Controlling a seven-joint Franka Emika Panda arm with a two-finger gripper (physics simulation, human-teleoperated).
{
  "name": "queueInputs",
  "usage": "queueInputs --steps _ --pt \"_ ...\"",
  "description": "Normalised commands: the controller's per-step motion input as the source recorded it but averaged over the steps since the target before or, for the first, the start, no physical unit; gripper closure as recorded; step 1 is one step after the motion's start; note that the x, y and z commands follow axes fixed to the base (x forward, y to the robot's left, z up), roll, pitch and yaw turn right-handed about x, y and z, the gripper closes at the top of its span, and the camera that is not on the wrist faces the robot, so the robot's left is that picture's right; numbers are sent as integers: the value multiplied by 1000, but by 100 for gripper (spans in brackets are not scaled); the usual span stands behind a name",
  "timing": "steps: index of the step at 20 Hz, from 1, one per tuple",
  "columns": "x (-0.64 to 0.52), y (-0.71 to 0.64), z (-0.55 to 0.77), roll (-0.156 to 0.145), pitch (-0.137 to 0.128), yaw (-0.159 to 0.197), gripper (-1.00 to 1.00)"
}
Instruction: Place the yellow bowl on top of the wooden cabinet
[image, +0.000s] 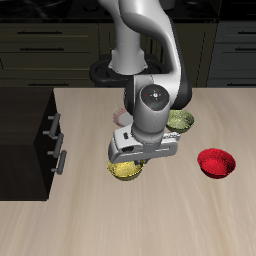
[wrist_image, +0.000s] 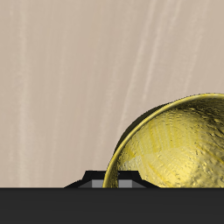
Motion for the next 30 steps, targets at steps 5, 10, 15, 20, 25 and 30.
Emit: queueInputs --steps 5,10,15,20,25,30 --pt "10 -33 -20 -6 1 7 100" --pt "-14 -39 10 -11 -2 3 100" --pt "-121 -35 189 3 -33 13 100" --pt "-134 -40 250 13 -47 20 100" --pt "-129 -14 197 16 -31 4 100" --pt "-49 -47 157 0 -10 4 100"
